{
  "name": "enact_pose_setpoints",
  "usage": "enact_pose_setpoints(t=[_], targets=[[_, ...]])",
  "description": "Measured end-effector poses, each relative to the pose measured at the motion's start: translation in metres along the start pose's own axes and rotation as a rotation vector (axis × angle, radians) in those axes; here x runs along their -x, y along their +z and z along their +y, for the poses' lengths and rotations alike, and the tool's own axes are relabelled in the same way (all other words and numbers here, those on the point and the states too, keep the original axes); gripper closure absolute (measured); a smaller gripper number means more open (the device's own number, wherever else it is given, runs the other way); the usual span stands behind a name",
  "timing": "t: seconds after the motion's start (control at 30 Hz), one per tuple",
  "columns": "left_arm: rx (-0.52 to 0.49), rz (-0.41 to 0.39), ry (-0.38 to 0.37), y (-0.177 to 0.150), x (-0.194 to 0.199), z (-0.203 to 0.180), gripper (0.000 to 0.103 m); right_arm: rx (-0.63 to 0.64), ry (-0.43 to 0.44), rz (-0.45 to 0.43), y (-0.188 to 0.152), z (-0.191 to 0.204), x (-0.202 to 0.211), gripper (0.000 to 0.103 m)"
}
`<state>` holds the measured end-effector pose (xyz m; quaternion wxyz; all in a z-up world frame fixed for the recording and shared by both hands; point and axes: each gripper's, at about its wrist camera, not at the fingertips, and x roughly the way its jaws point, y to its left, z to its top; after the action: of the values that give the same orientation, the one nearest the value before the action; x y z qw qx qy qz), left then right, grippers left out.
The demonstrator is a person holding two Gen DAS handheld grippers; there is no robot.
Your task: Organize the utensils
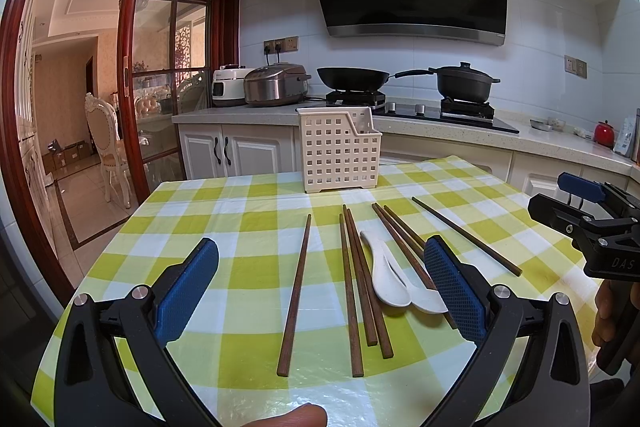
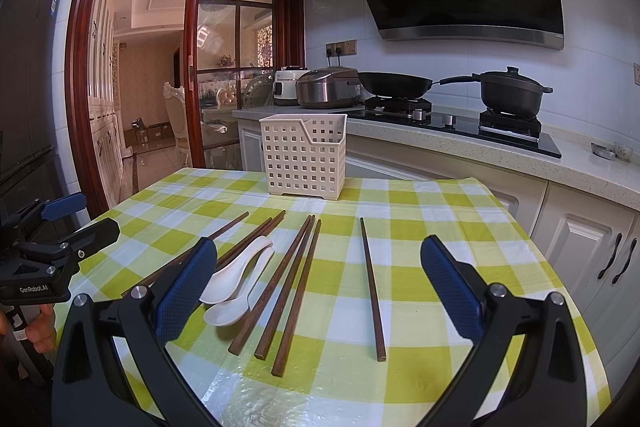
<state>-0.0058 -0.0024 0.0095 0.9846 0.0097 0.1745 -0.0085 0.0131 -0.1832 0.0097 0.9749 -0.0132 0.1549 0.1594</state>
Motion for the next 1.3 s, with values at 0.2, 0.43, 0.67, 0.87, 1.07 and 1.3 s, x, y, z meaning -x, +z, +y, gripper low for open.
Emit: enact_pose_setpoints(t=[0.2, 0.43, 0.67, 0.87, 1.07, 1.3], targets=[[0.0, 0.0, 0.0, -0.001, 0.0, 0.0, 0.007, 0.001, 0.0, 0.0, 0.0, 0.001, 0.0, 0.004], [0.0, -0.001, 0.0, 0.0, 0.0, 0.0, 0.007, 0.0, 0.0, 0.001, -0.001, 0.0, 0.0, 0.004], [0.001, 0.001, 0.0, -0.001, 0.0, 0.0, 0.007, 0.0, 0.001, 0.002, -0.001, 0.001, -0.001, 0.004], [0.006, 0.004, 0.002, 0.0, 0.002, 0.0, 0.007, 0.005, -0.005, 0.008, 0.0, 0.001, -0.001, 0.004], [0.03, 0.079, -0.038, 0.002, -0.017, 0.015, 0.007, 0.042, -0.087, 0.1, 0.003, 0.002, -0.021, 0.004], [0.04, 0.23, -0.048, 0.009, -0.052, 0.033, 0.007, 0.015, -0.112, 0.244, 0.013, -0.024, -0.066, 0.004]])
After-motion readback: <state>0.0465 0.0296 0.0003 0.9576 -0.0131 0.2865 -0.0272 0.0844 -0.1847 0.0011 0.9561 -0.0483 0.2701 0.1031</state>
